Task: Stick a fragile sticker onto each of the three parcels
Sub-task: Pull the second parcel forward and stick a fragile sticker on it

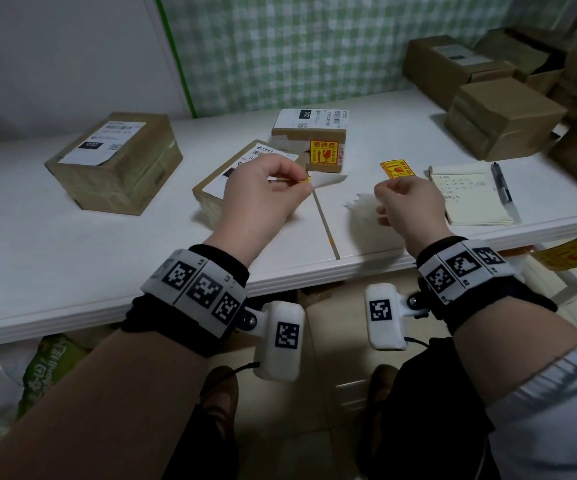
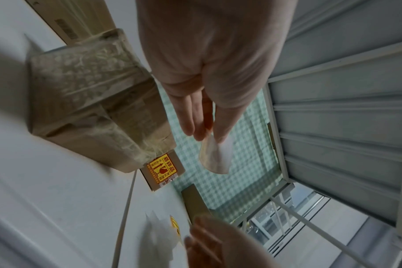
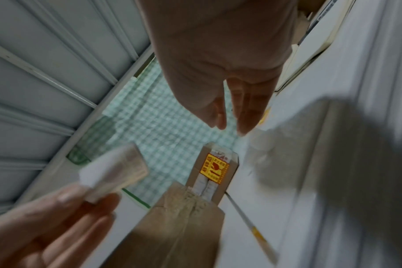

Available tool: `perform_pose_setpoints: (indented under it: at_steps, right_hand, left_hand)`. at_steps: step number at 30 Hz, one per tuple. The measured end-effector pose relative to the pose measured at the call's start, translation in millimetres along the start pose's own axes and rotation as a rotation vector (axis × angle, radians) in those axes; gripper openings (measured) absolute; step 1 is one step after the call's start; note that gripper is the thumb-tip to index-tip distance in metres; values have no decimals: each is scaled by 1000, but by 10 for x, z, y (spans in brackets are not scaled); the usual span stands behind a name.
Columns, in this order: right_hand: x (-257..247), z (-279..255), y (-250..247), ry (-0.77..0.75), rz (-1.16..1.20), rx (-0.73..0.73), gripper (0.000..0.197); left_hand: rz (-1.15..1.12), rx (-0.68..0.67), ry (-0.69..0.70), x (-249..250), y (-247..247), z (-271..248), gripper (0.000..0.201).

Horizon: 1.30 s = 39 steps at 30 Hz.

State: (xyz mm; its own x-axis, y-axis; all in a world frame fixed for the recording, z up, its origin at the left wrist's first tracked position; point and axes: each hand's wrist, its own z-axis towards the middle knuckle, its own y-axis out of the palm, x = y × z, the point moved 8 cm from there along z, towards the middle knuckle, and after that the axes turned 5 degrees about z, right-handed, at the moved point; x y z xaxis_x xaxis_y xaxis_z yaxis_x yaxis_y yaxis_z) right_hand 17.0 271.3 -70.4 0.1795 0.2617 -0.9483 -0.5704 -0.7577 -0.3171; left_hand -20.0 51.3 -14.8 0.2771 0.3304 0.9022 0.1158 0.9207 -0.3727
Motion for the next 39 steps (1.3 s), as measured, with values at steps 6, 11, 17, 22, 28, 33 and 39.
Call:
perform_pose_setpoints:
  at_steps: [6,11,17,22,28,33,39]
  right_hand:
    - [-286,-205,389,85,217,-426,39]
    - [-325,-224,429,120,406,-436,11]
    - [-353,-219,413,154,535,-343,19]
    - [-398,-243,421,112,552,-277,21]
    - [-389,-212,324,74,529,-203,18]
    - [-319,-194,289,73,518,-206,20]
    - [-324,-220,298,74,579,-225,23]
  left_hand:
    - [75,-25,76,49,67,36,27]
    - [157,15,215,138,2,48,32]
    - [117,-21,224,107,-6,48,30]
    - [161,-21,201,114,-46,16,31]
    - [359,208,130,-6,-423,119,36]
    - [417,5,-256,-600,-463,168,100]
    - [365,19,-300,-659,-446,88,100]
